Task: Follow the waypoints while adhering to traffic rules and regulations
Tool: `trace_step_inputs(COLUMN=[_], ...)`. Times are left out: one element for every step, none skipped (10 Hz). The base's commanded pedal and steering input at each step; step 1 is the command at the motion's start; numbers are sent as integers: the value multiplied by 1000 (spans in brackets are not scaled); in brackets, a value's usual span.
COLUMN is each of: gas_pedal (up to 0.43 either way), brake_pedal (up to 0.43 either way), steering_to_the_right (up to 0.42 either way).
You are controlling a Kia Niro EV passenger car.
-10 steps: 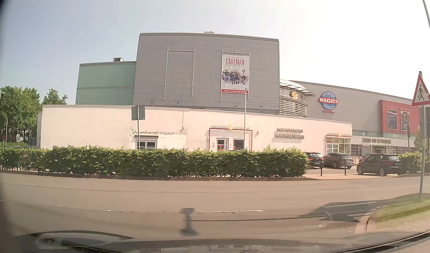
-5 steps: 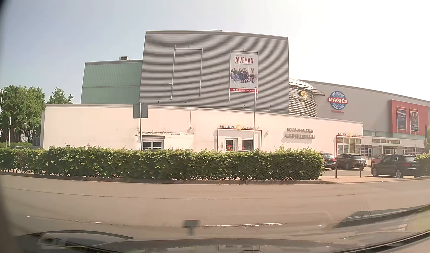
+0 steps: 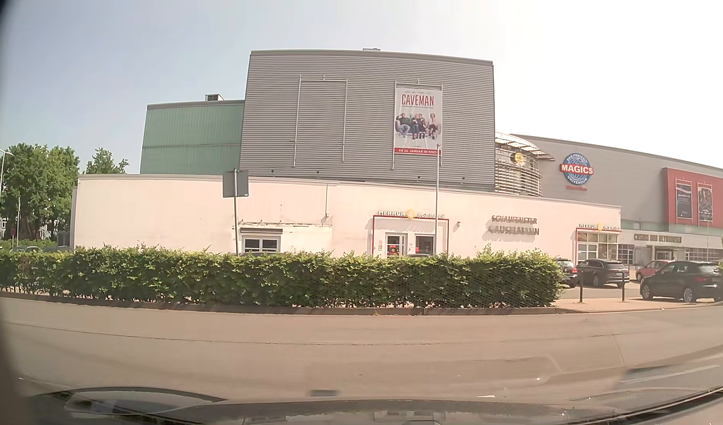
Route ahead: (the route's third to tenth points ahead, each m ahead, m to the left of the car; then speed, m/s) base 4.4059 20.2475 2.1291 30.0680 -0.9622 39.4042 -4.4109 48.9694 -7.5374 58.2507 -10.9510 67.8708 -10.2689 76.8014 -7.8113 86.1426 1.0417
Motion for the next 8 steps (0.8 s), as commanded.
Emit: trace_step_inputs(gas_pedal=[0,0,0,0,0,0,0,0], brake_pedal=[207,207,207,201,201,201,201,195], steering_to_the_right=[-82,-81,-81,-82,-82,-81,-82,-82])
